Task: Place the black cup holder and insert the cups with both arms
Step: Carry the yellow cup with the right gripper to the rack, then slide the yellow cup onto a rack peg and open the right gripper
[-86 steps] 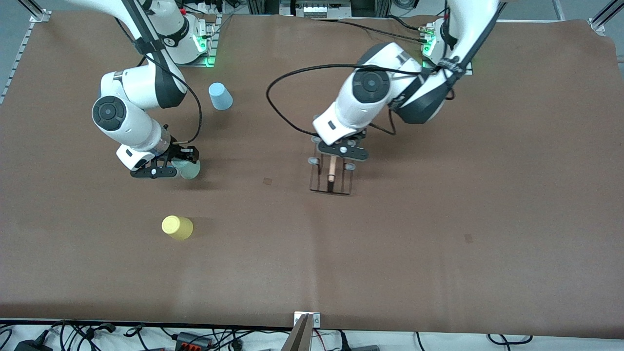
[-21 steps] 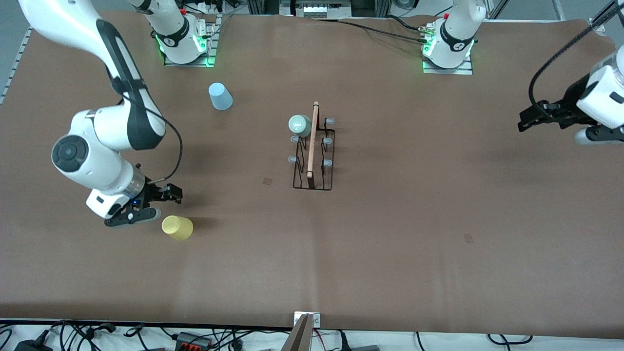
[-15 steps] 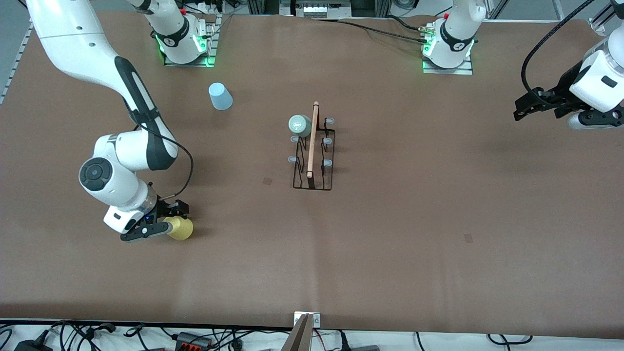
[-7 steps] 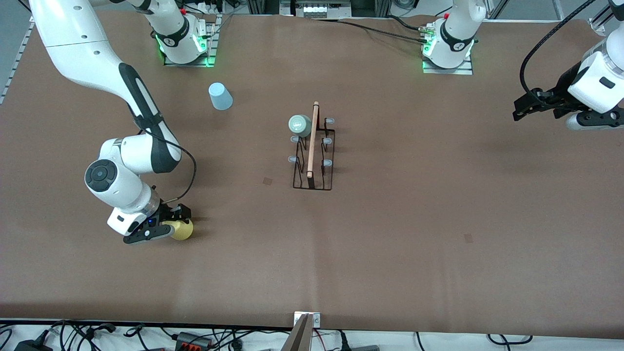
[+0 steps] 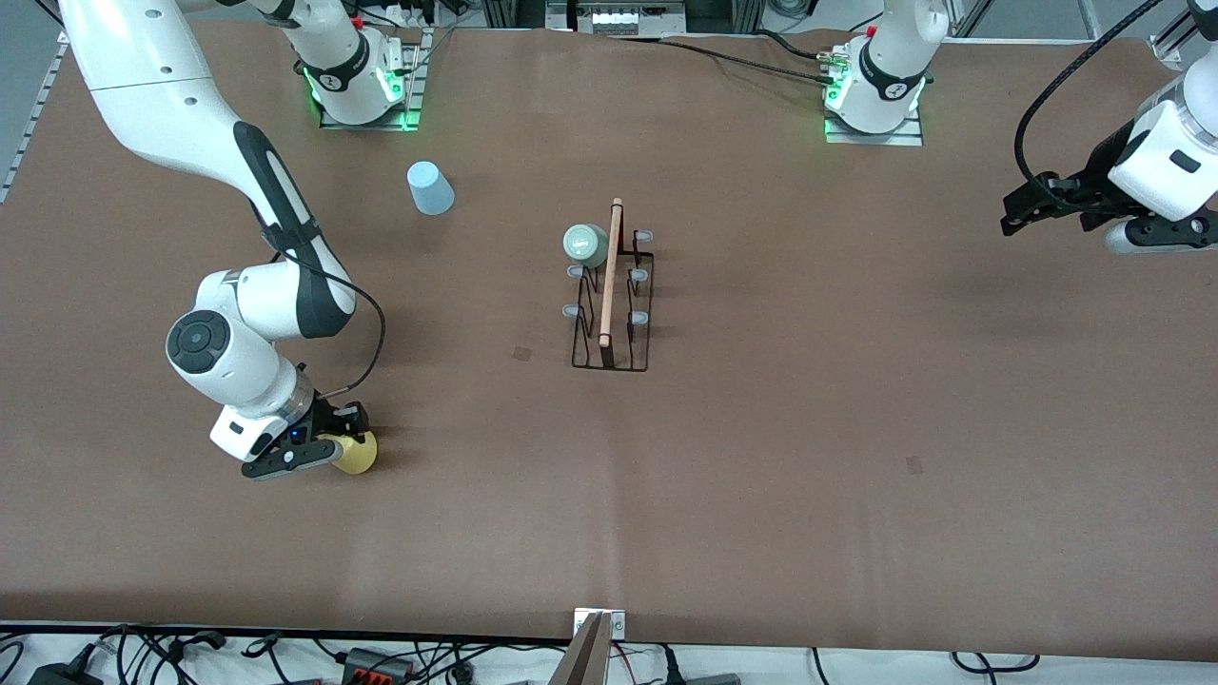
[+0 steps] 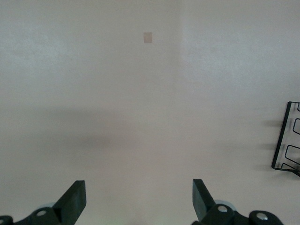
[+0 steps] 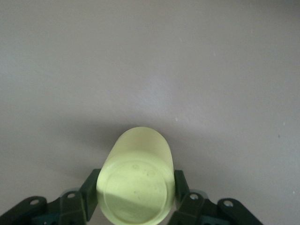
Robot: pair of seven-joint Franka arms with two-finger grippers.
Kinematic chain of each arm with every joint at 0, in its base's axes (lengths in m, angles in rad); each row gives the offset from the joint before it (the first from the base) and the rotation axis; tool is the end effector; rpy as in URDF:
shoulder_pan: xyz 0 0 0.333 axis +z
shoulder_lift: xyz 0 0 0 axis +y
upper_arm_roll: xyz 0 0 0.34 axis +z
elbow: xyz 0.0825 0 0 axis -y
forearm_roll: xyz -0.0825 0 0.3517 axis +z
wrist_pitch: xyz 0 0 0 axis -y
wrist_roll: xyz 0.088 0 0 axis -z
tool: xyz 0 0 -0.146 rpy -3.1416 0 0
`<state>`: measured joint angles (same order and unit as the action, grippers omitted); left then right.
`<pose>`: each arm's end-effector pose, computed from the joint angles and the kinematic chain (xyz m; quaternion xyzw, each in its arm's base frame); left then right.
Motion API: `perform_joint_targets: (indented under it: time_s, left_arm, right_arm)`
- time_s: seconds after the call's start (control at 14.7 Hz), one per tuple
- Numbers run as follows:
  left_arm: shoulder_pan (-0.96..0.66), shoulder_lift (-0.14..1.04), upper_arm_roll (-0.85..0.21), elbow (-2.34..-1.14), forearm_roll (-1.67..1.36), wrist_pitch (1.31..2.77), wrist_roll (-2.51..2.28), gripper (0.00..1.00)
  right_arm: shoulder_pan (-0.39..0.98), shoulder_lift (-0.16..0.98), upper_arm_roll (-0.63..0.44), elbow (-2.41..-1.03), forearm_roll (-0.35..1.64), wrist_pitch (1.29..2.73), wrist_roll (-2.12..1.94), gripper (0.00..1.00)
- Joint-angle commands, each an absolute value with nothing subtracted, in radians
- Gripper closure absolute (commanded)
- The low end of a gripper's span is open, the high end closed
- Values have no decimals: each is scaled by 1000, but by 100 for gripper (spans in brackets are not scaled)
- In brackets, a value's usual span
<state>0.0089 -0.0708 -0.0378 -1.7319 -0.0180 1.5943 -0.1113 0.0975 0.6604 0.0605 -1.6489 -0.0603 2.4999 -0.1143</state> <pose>0.4937 -0.0175 0.5769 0.9985 0.0418 -0.0339 0.0053 0.6958 0.1039 0.2491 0.9841 0.1492 0.0960 0.0003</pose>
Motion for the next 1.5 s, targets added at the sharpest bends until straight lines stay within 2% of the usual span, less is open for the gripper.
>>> perform_joint_targets:
  time_s: [0.0, 0.2, 0.41, 0.61, 0.82, 1.43]
  left_arm:
    - [8, -81, -22, -1732, -32, 1565, -89, 0]
    - [8, -80, -21, -1723, -32, 1557, -91, 0]
    - [8, -72, -21, -1717, -32, 1557, -91, 0]
    - [6, -72, -26, -1715, -32, 1551, -94, 0]
    - [8, -72, -28, -1715, -32, 1551, -92, 0]
    - [8, -72, -22, -1717, -34, 1540, -92, 0]
  right_arm:
    - [196, 537, 48, -1652, -67, 2343, 48, 79]
    - [328, 441, 55, -1655, -58, 2211, 407, 79]
    - [438, 408, 98, -1652, -57, 2180, 743, 79]
    - [471, 408, 182, -1651, -64, 2187, 998, 79]
    - [482, 403, 225, -1651, -66, 2189, 1086, 79]
    - [514, 439, 233, -1703, -77, 2270, 1109, 78]
